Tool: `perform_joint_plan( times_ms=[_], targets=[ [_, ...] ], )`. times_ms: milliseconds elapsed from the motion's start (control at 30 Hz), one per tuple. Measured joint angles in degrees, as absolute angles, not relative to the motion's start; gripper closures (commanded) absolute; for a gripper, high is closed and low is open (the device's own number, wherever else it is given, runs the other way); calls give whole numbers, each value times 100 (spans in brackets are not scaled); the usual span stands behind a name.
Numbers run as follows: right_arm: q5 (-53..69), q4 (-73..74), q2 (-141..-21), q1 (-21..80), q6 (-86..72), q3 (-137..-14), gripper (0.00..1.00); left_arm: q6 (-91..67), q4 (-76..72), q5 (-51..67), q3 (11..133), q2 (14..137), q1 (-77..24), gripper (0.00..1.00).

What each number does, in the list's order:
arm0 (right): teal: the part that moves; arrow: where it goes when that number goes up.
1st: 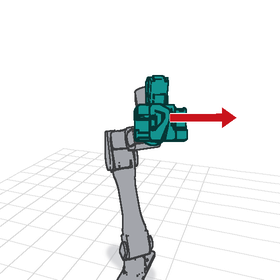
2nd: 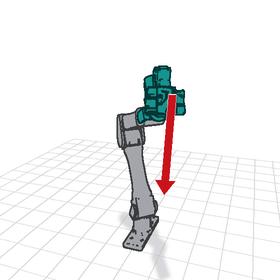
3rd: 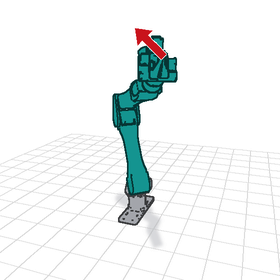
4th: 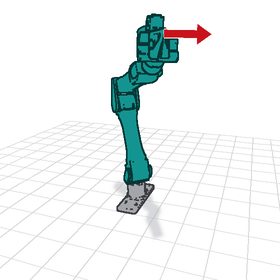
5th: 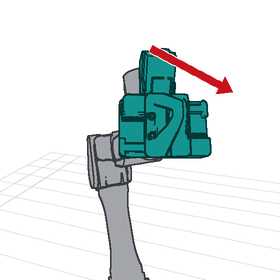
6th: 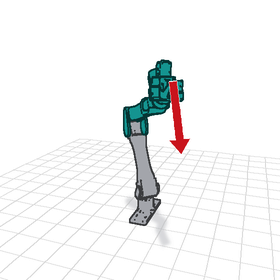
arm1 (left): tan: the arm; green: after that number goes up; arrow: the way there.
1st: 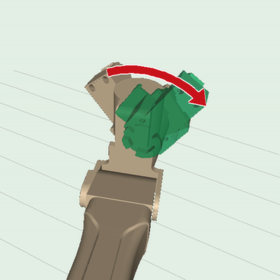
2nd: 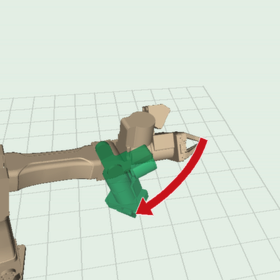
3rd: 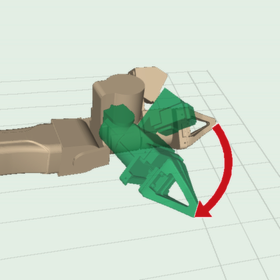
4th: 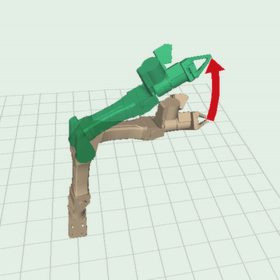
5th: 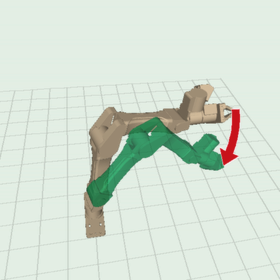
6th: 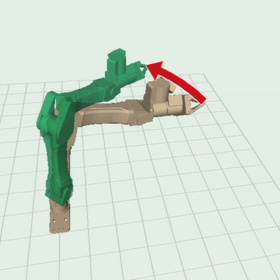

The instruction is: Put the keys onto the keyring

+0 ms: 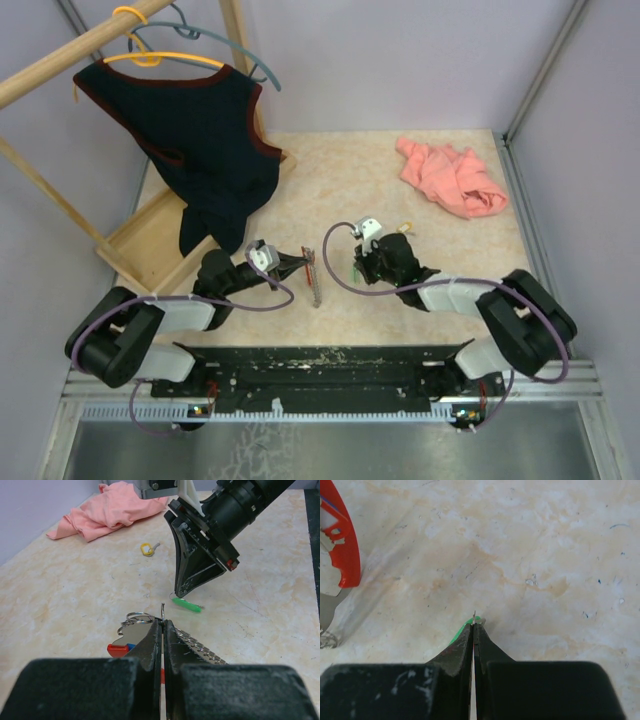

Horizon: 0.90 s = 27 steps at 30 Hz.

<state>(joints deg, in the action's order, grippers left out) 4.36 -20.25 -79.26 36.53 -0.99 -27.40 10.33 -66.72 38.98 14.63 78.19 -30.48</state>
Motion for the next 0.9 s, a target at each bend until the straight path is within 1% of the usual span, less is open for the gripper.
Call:
perform_joint_plan(
  times_ms=[233,300,467,500,567,667,900],
  targets=[
    [423,-2958,-8750,3653,263,-2749,100,1033,-6672,3896,1463,7822,-3048,100],
    [451,-3138,-8965,3653,296,-2770,98,1033,-6672,3894,1463,7822,-3048,100],
    [482,-3315,-9139,3653,296,-2908,86,1035,-6672,3872,1463,7822,-3048,100],
    [478,-3291,-9135,3653,294,-2910,83,1035,-6672,3859,1463,7822,-3048,100],
    [449,-3079,-9102,3653,276,-2965,76,1035,-6672,3850,1461,7822,-3048,100],
    [410,-2436,-8884,3653,242,-3166,69,1035,-6672,3844,1461,7822,-3048,100],
    [366,-596,-8543,3653,51,-4348,66,1035,-6672,3839,1461,7819,-3048,100]
  ],
)
